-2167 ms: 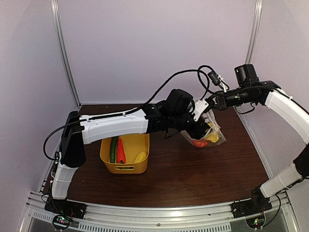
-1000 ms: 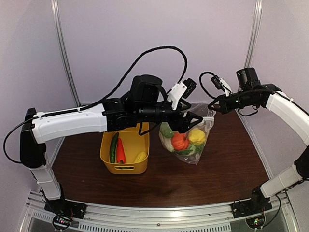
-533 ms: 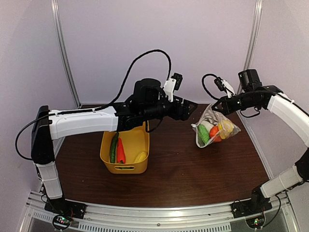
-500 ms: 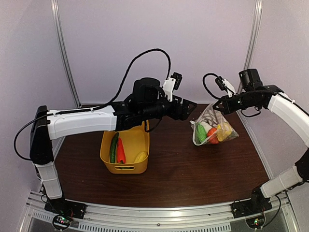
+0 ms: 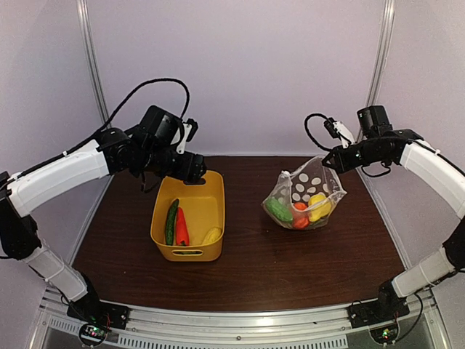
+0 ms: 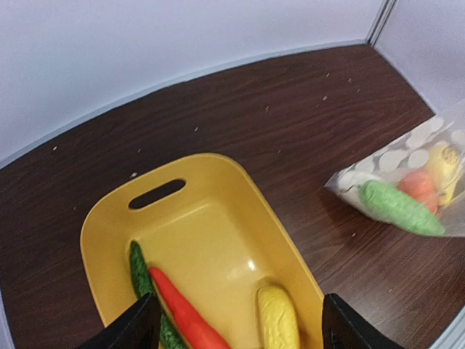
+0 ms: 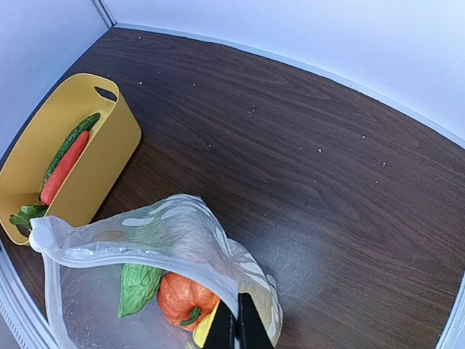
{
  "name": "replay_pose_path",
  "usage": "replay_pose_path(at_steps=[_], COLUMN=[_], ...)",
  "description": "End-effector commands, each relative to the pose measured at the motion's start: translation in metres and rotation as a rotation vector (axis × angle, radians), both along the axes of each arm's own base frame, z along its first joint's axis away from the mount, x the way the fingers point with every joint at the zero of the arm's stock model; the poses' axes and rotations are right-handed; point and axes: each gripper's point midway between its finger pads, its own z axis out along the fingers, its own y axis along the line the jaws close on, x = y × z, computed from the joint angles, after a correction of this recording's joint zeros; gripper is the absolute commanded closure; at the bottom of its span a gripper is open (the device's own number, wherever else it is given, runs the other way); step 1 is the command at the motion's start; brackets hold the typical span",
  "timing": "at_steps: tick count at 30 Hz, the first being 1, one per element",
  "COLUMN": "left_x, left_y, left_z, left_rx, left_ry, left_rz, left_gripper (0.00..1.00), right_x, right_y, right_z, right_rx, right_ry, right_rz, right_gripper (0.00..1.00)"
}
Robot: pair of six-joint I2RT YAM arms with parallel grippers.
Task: Place the food in the zip-top bag and seal the zipper
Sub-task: Pick up the fake vegetable from the bin.
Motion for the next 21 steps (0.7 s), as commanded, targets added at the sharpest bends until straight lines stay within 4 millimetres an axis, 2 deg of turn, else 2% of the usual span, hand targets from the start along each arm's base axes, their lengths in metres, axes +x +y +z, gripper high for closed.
replay_pose_path(at_steps=[1, 6, 11, 14, 17, 21], left_x=[-0.018, -0.022, -0.021, -0.028, -0.035, -0.034], left_y=[0.048, 0.070, 0.061, 0.054, 0.059, 0.070], left_z=[-0.064, -0.118, -0.136, -0.158, -0.180, -0.198], left_rx=[0.250, 0.343, 0.291, 0.274, 0.306, 0.342], left_ry=[0.186, 0.411, 0.443, 0.517, 0.581, 0.585], left_rz=[0.028, 0.085, 0.091, 0.079, 0.111, 0.171], left_gripper=[0.25, 0.38, 0.40, 0.40, 0.40, 0.40], right_x=[0.007, 0.002, -0.003, -0.006, -0.007, -0.007], right_y=[0.005, 0.004, -0.002, -0.005, -0.005, -0.004], right_z=[0.009, 0.014, 0.014, 0.016, 0.017, 0.019], right_rx=[0.034, 0.039, 0.018, 0.007, 0.009, 0.011], right_ry=[-0.010, -0.023, -0.043, -0.058, -0.062, -0.066], right_rz=[0.006, 0.008, -0.005, -0.010, -0.009, -0.007], right_gripper=[1.00, 1.00, 1.00, 1.00, 1.00, 1.00])
